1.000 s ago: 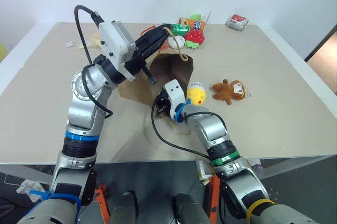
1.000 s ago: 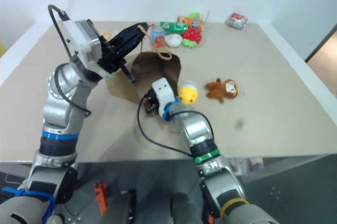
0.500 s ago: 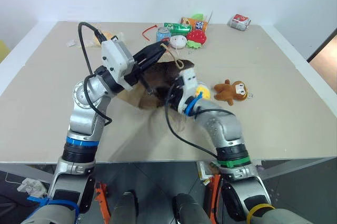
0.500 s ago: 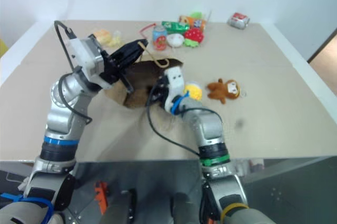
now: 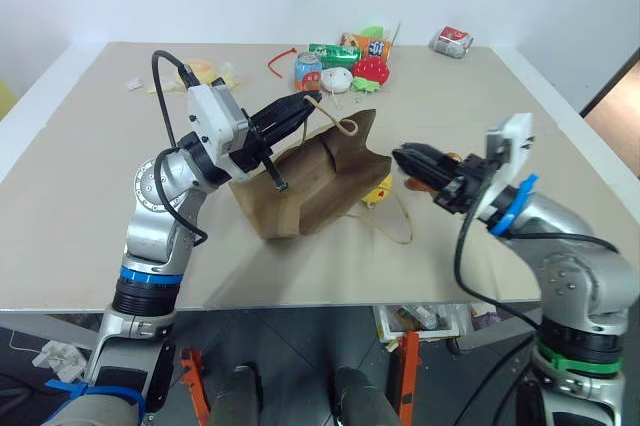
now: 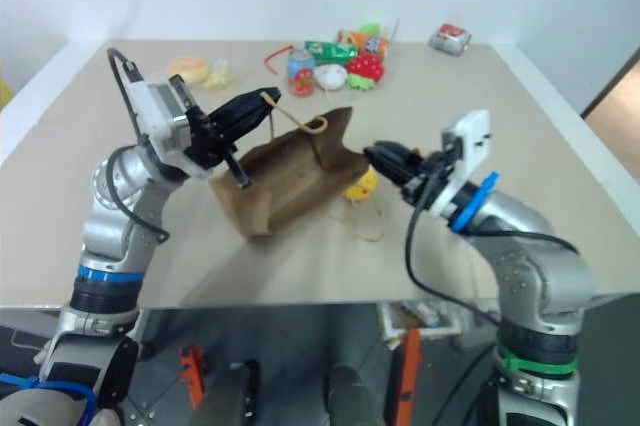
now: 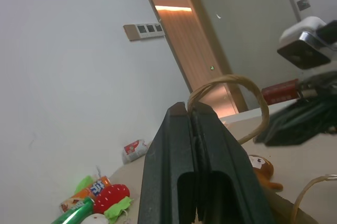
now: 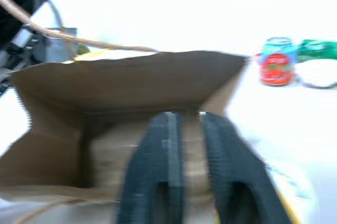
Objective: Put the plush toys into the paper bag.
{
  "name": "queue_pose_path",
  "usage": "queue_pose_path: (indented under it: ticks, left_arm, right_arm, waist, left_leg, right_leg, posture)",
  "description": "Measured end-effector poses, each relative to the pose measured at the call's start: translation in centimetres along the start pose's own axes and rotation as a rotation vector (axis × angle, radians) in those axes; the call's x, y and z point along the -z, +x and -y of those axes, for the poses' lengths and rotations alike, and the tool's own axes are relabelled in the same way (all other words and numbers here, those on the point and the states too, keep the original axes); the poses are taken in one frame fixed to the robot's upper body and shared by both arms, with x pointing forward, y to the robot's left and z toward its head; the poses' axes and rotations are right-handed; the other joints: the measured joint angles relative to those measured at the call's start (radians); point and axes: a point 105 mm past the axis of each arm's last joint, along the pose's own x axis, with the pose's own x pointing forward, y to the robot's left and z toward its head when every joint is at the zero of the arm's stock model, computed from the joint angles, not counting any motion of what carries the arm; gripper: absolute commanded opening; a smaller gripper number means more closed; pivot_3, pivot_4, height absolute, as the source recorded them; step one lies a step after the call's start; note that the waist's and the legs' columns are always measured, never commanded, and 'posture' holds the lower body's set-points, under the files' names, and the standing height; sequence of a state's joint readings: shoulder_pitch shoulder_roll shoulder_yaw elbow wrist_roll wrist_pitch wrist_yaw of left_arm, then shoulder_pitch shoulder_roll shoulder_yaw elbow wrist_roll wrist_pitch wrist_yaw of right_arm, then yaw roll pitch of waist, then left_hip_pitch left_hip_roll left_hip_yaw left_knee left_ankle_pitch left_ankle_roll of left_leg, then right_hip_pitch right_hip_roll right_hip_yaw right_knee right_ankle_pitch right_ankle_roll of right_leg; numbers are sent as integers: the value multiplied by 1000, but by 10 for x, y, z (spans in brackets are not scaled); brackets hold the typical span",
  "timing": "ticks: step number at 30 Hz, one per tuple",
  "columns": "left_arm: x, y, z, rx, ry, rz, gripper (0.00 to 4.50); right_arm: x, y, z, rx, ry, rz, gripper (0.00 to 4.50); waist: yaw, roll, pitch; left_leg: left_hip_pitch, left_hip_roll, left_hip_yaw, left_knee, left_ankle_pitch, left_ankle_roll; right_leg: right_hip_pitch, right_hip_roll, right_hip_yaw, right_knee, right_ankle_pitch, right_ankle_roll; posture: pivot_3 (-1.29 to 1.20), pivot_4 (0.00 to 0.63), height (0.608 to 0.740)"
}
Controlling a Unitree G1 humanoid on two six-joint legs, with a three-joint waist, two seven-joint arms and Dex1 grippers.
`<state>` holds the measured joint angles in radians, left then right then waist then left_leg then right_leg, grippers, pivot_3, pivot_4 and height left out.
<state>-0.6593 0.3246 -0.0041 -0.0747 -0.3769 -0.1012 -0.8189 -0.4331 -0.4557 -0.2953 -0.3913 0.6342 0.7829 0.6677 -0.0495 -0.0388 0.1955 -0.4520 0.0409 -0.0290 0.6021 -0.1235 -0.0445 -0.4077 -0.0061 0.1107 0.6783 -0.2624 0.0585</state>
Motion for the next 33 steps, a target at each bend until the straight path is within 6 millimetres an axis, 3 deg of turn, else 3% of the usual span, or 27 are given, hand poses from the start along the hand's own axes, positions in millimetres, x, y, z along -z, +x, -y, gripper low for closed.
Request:
queue_pose_path:
  ticks: [2, 3, 4, 6, 9, 10, 13, 15, 17, 18, 25, 30, 33]
  left_arm:
    - [-1, -1, 1, 14, 7, -2, 0]
    - [-2, -2, 3, 25, 11, -3, 0]
    - [-2, -2, 3, 25, 11, -3, 0]
    - [-1, -2, 5, 34, 8, -5, 0]
    - [-1, -3, 5, 33, 8, -7, 0]
    - [-1, -3, 6, 36, 1, -7, 0]
    - [0, -2, 7, 34, -21, -7, 0]
    - [0, -1, 8, 39, -25, -5, 0]
    - [1, 0, 10, 45, -42, -8, 0]
    - [1, 0, 10, 44, -44, -9, 0]
    - [1, 1, 12, 46, -50, -11, 0]
    - [0, 0, 12, 45, -50, -10, 0]
    - [0, 0, 12, 45, -50, -10, 0]
  right_arm:
    - [-9, -10, 11, 29, -38, 4, 2727]
    - [-14, -18, 29, 100, -51, 13, 3512]
    - [-14, -18, 30, 101, -51, 13, 3812]
    - [-11, -19, 60, 241, -49, -14, 4419]
    - [-5, -19, 79, 331, -58, -44, 4419]
    - [14, -24, 112, 504, -76, -130, 4419]
    - [25, -23, 127, 583, -93, -192, 4419]
    - [27, -25, 130, 604, -94, -204, 4419]
    - [44, -26, 139, 653, -107, -282, 4419]
    - [56, -26, 140, 657, -120, -339, 4419]
    - [80, -24, 141, 652, -160, -455, 4419]
    - [83, -22, 140, 661, -152, -452, 3142]
    - [85, -20, 139, 653, -140, -446, 1998]
  waist:
    - [-1, 0, 0]
    - [-1, 0, 0]
    - [-1, 0, 0]
    - [-2, 0, 0]
    - [0, 0, 0]
    - [1, 1, 0]
    - [1, 1, 0]
    - [1, 1, 0]
    - [1, 1, 0]
    - [1, 1, 1]
    - [1, 1, 1]
    - [1, 1, 1]
    - [1, 1, 1]
  left_leg:
    - [0, 1, 0, -1, 0, 0]
    - [1, 1, 0, -1, 0, 0]
    - [0, 1, 0, -1, 0, 0]
    - [0, 1, 1, -1, 0, 0]
    - [1, 1, 1, 0, 0, 0]
    - [1, 1, 1, 0, 0, 0]
    - [0, 0, 1, -1, 0, 0]
    - [0, 0, 1, -1, 0, 0]
    - [0, 1, 1, -1, 0, 0]
    - [0, 0, 1, -2, 0, 0]
    - [0, 0, 1, -1, 0, 0]
    - [0, 1, 1, -1, 0, 0]
    - [0, 1, 1, -1, 0, 0]
  right_leg:
    - [0, 1, 0, 0, 0, 0]
    - [0, 1, 0, 0, -1, 0]
    - [0, 1, 0, 0, -1, 0]
    - [0, 1, 0, 0, 0, 0]
    - [1, 1, 0, 0, 0, 0]
    - [0, 1, 1, -1, 0, 0]
    - [0, 1, 1, -1, 0, 0]
    - [0, 1, 1, -1, 0, 1]
    - [0, 1, 1, -1, -1, 1]
    - [0, 1, 1, -1, -1, 1]
    - [0, 1, 1, -1, 0, 1]
    - [1, 1, 1, -1, 0, 1]
    - [1, 1, 1, -1, 0, 1]
  posture:
    - [0, 150, 740]
    - [0, 150, 740]
    - [0, 150, 740]
    - [0, 150, 740]
    - [0, 150, 740]
    - [0, 150, 740]
    - [0, 150, 740]
    - [0, 150, 740]
    - [0, 150, 740]
    - [0, 150, 740]
    - [0, 150, 740]
    - [0, 150, 740]
    - [0, 150, 740]
